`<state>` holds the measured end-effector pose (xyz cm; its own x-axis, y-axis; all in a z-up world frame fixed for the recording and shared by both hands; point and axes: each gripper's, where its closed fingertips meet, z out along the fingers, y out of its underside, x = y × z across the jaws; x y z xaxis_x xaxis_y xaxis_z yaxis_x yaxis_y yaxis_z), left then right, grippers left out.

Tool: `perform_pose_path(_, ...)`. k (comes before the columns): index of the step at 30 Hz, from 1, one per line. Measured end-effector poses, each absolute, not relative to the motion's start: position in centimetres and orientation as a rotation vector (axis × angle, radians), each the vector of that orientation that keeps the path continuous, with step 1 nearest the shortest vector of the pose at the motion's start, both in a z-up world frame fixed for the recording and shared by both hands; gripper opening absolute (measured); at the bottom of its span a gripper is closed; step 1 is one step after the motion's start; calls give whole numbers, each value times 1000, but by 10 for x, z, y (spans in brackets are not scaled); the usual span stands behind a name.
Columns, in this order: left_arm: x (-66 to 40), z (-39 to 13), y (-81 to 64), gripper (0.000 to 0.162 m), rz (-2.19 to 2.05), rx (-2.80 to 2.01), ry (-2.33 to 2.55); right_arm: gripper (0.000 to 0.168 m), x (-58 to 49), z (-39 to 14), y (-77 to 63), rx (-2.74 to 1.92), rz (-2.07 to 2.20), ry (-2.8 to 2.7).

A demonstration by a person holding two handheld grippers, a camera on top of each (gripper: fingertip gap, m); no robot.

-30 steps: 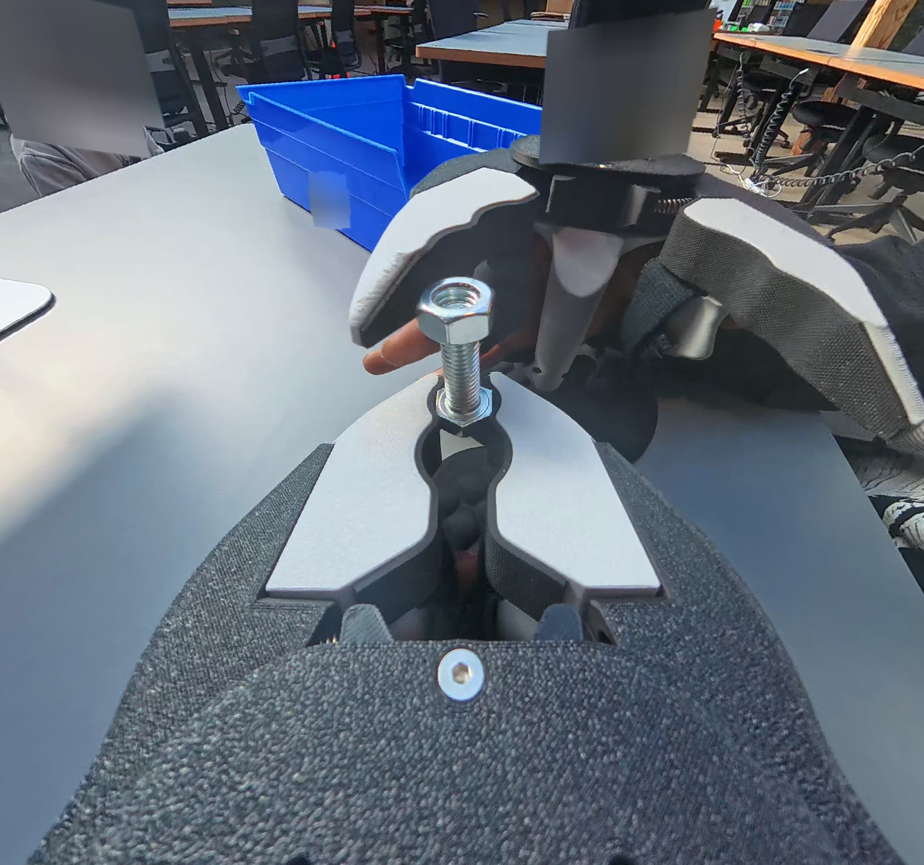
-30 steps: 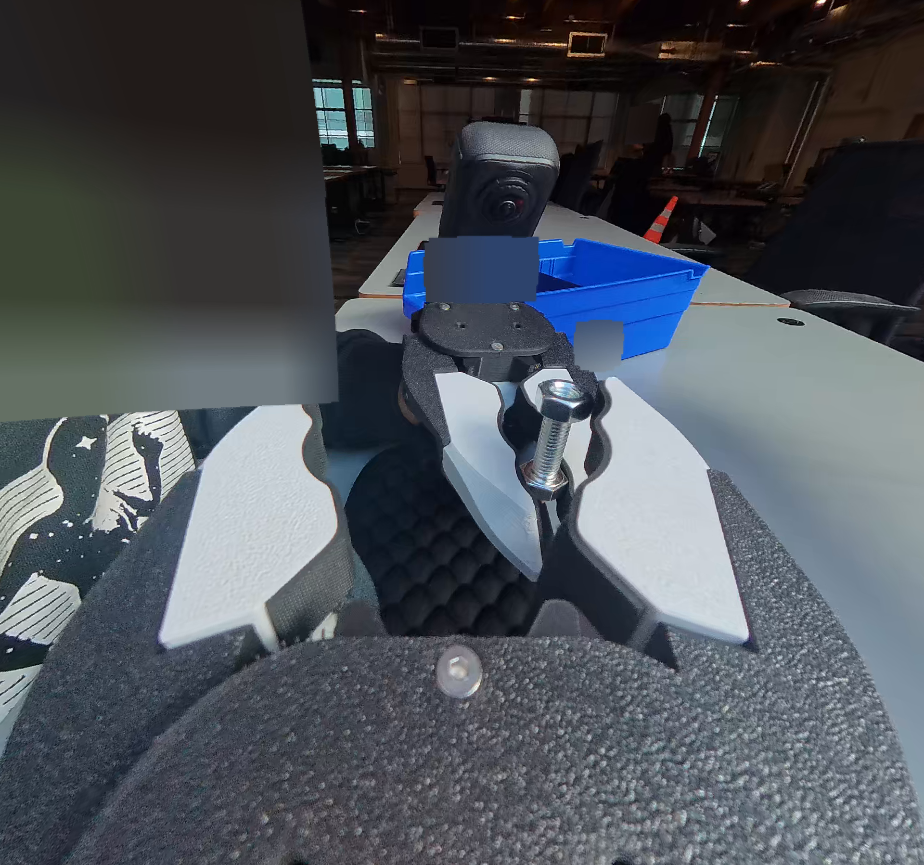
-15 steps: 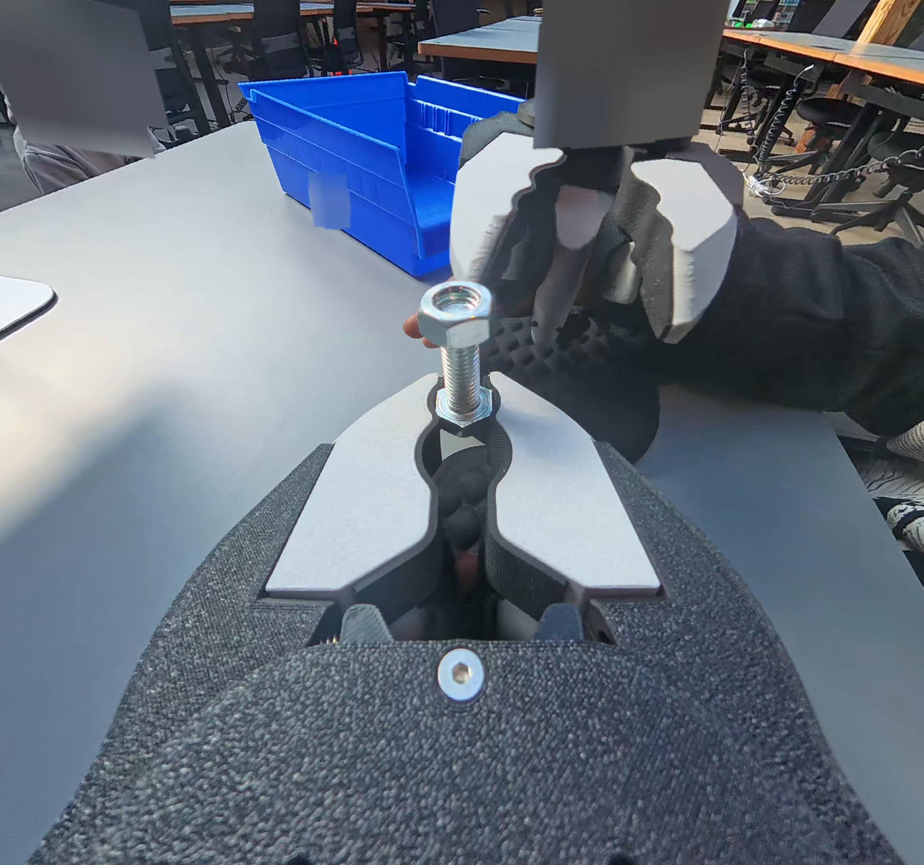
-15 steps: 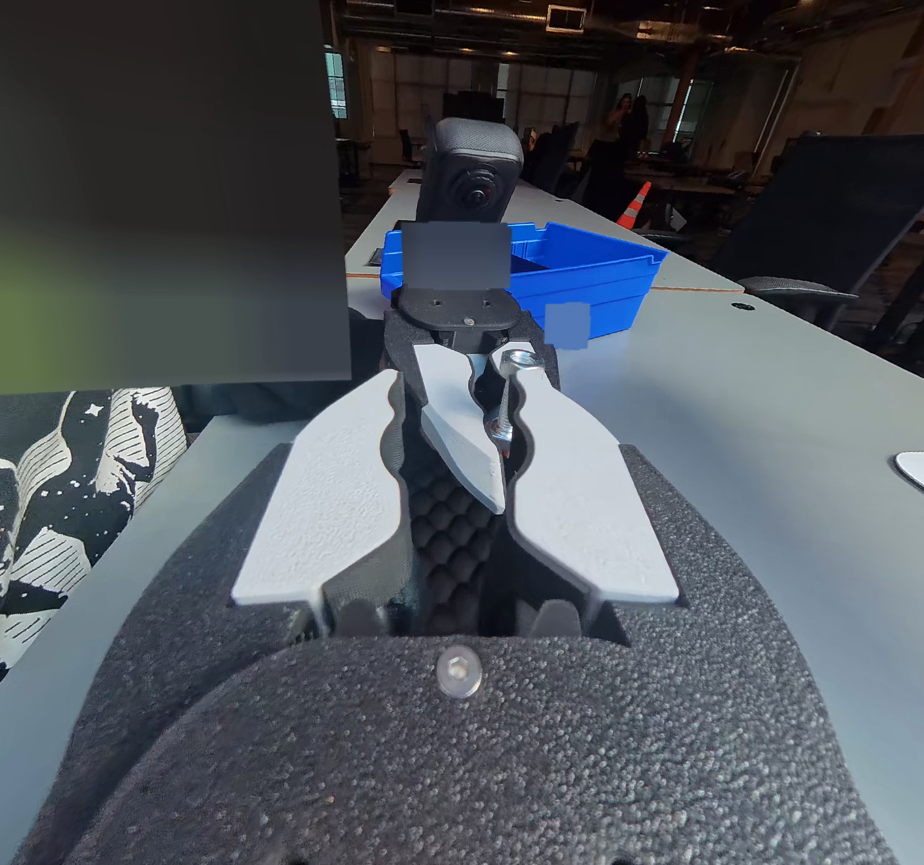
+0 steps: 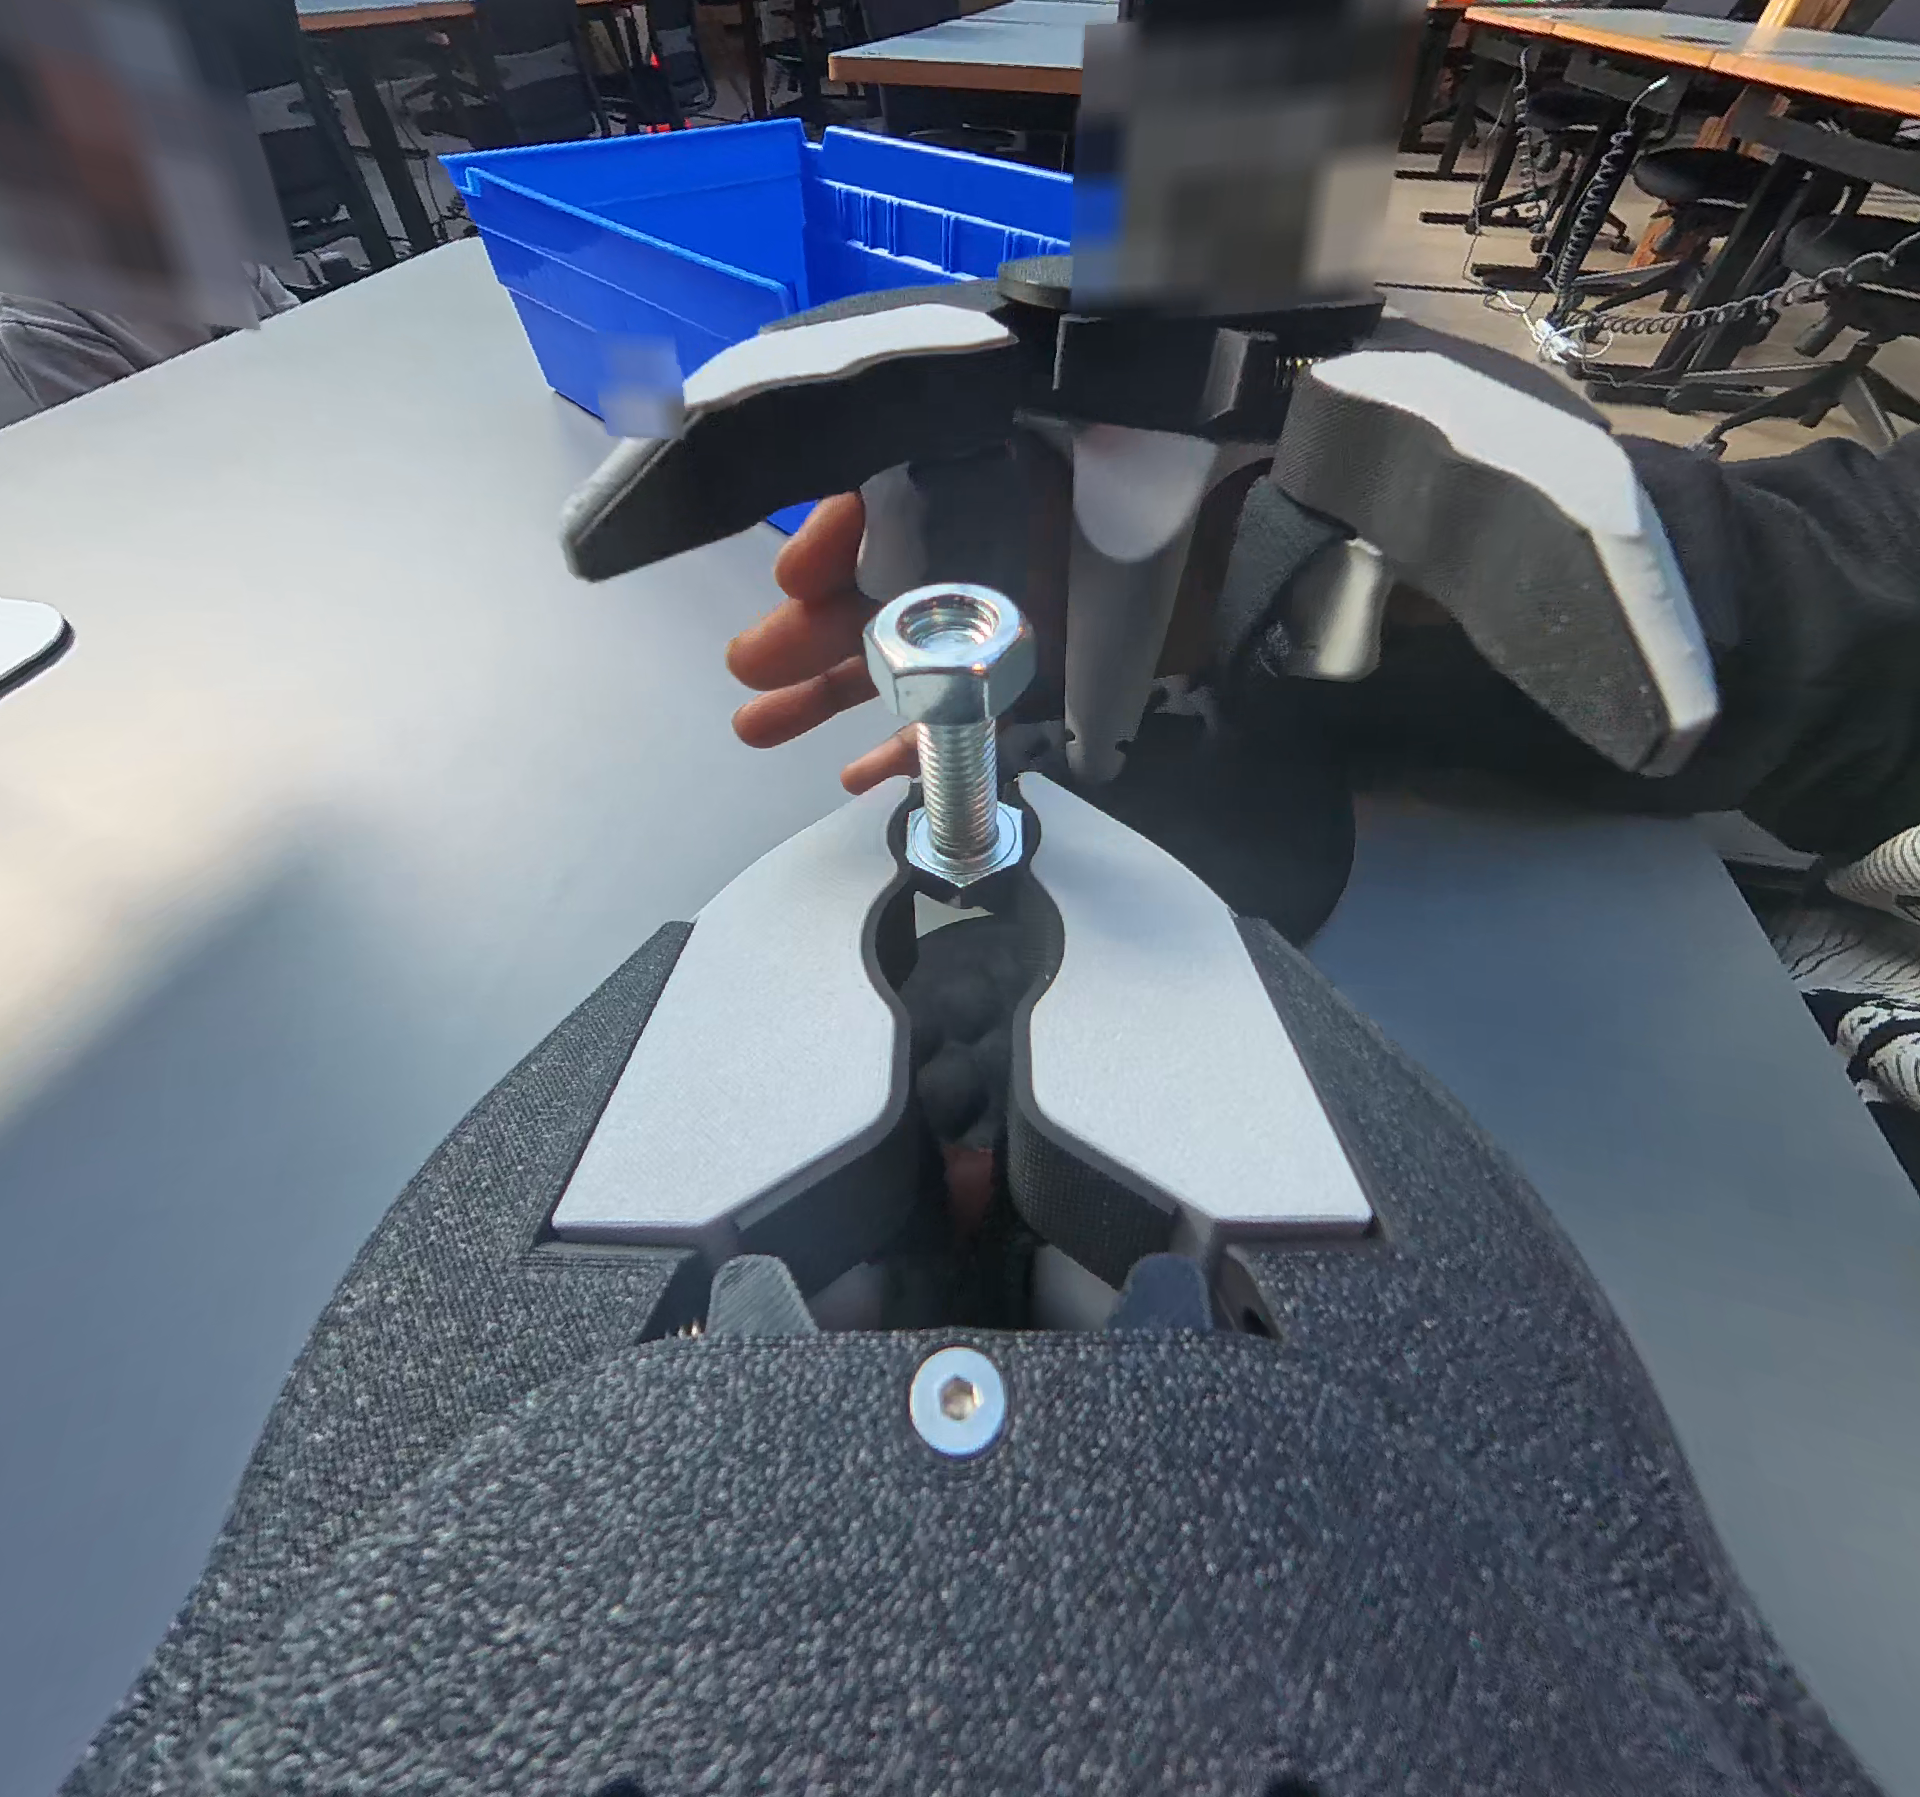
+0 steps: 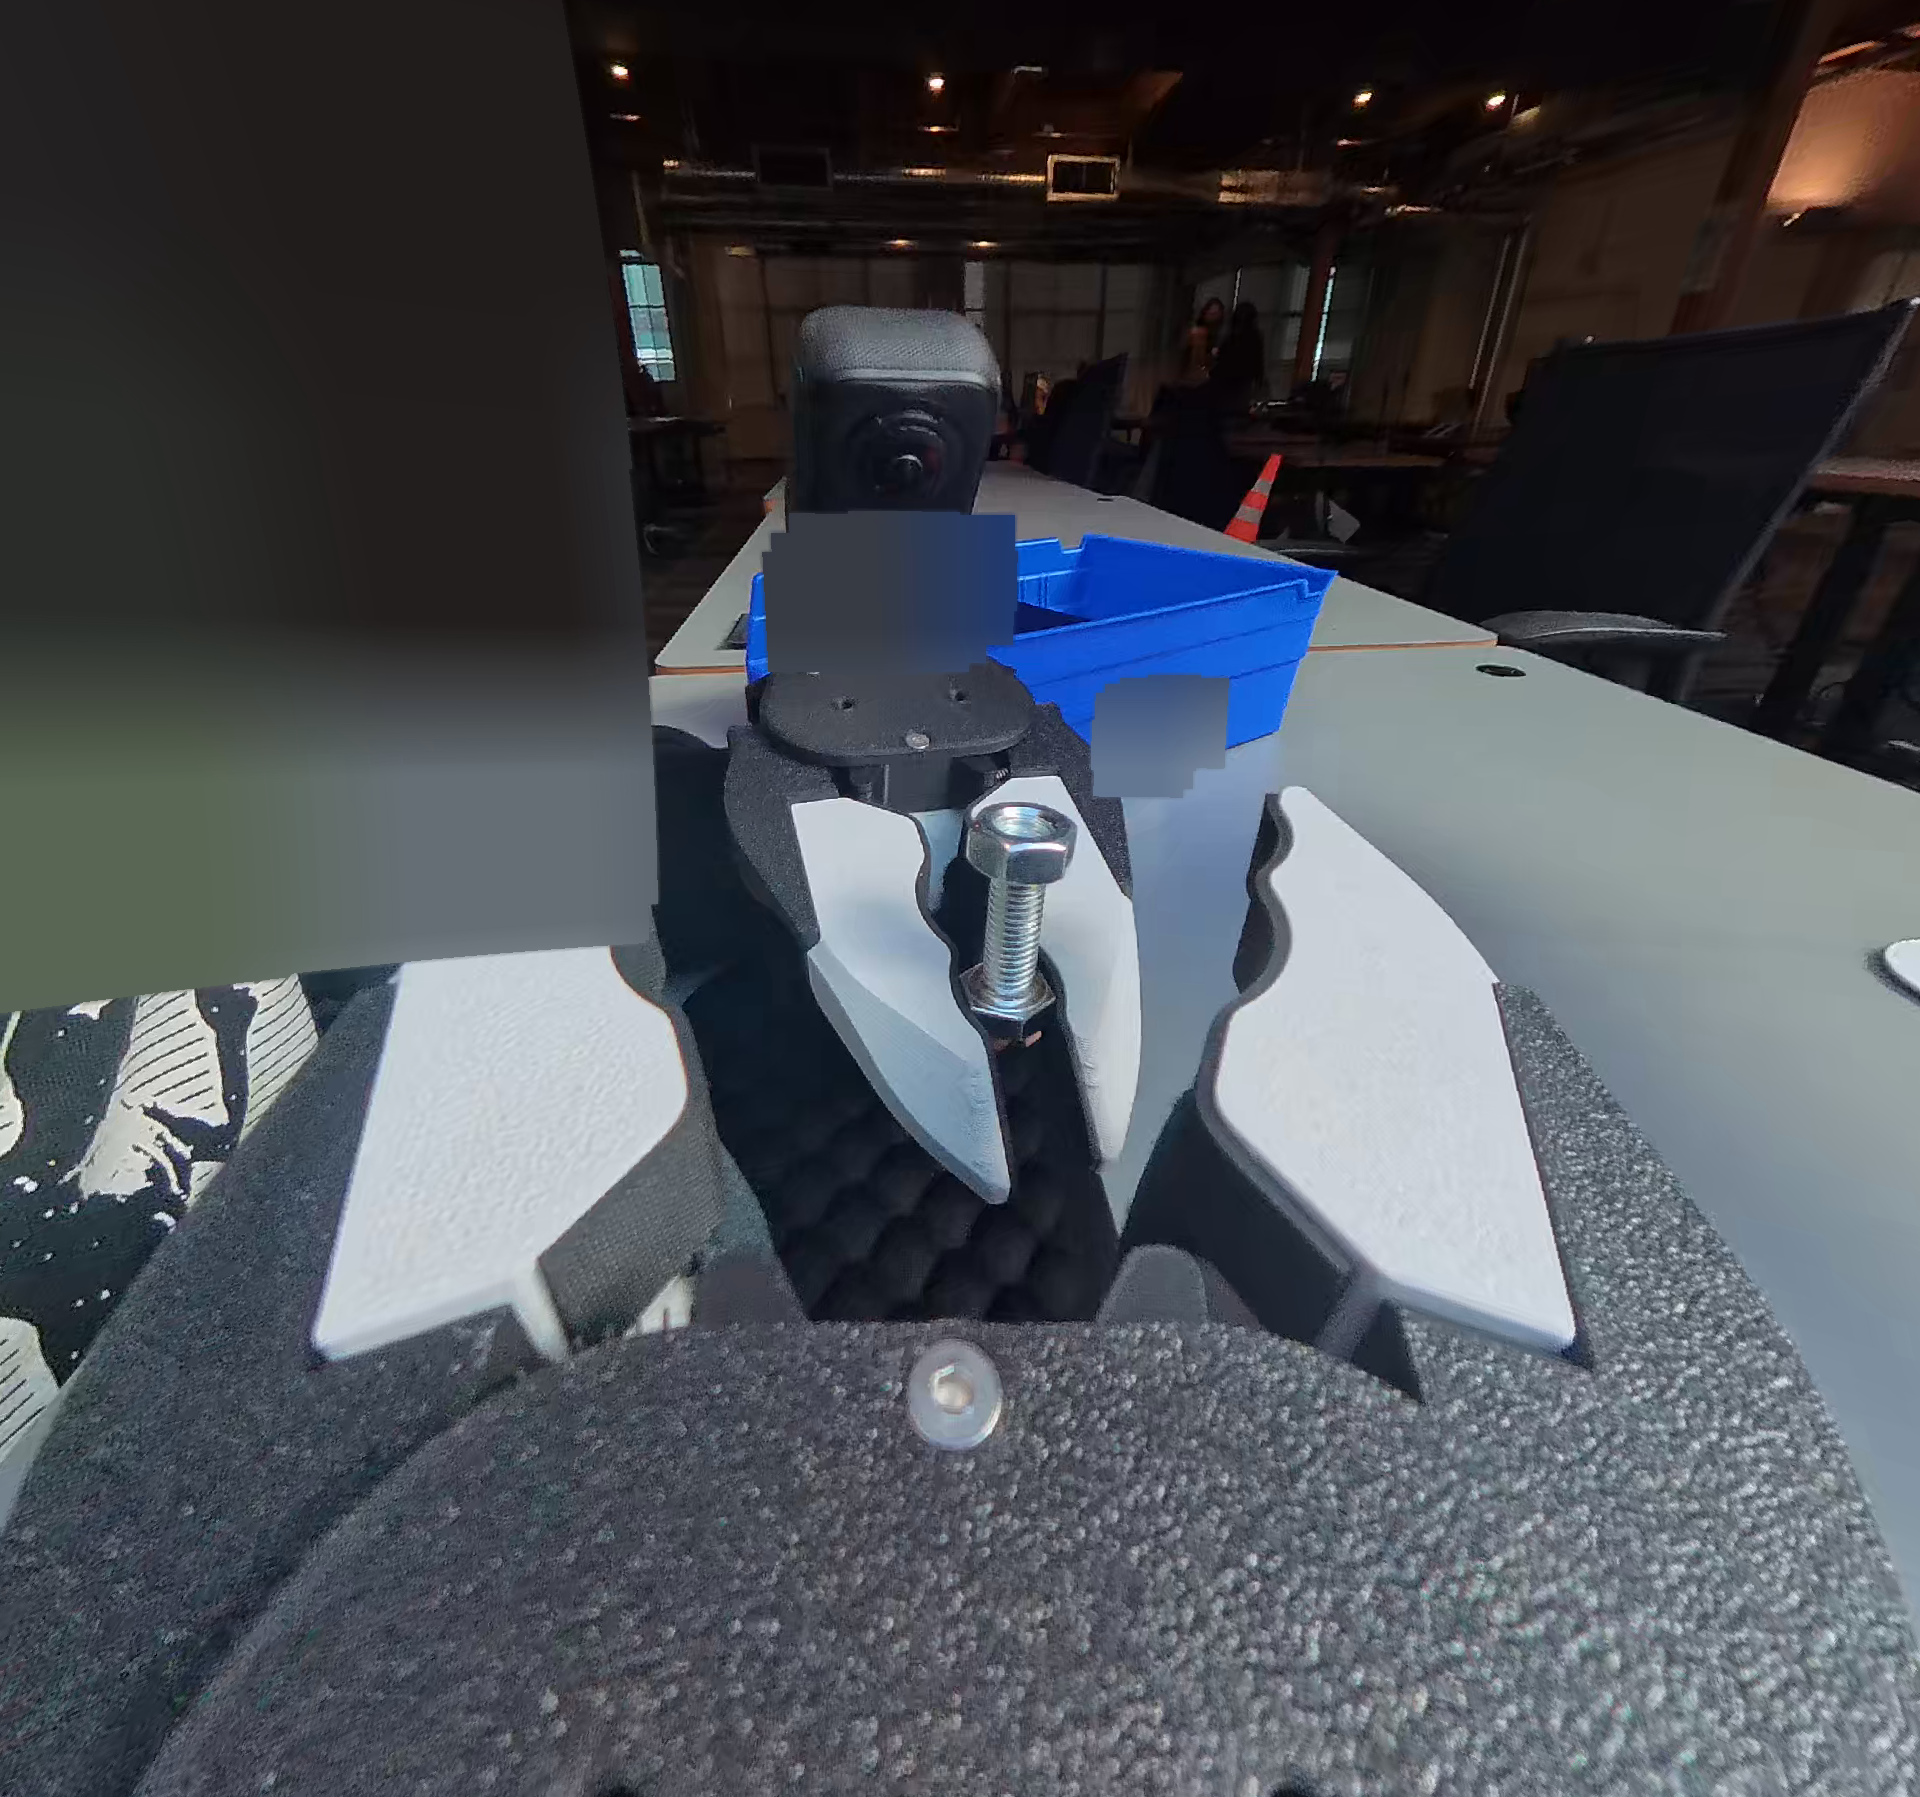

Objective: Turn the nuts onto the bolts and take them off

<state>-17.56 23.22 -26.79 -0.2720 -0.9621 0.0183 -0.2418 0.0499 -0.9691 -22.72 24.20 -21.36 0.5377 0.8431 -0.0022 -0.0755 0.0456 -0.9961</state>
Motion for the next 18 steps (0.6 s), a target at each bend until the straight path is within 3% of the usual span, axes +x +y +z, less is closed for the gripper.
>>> perform_pose_path(7,-175,-272,230,14,-1248,-1237,1645,111,-252,-227,229,-1376,851,-881)
perform_pose_path(18,-176,-268,233,14,-1277,-1244,1605,68,-228,-224,229,-1421,831,-851)
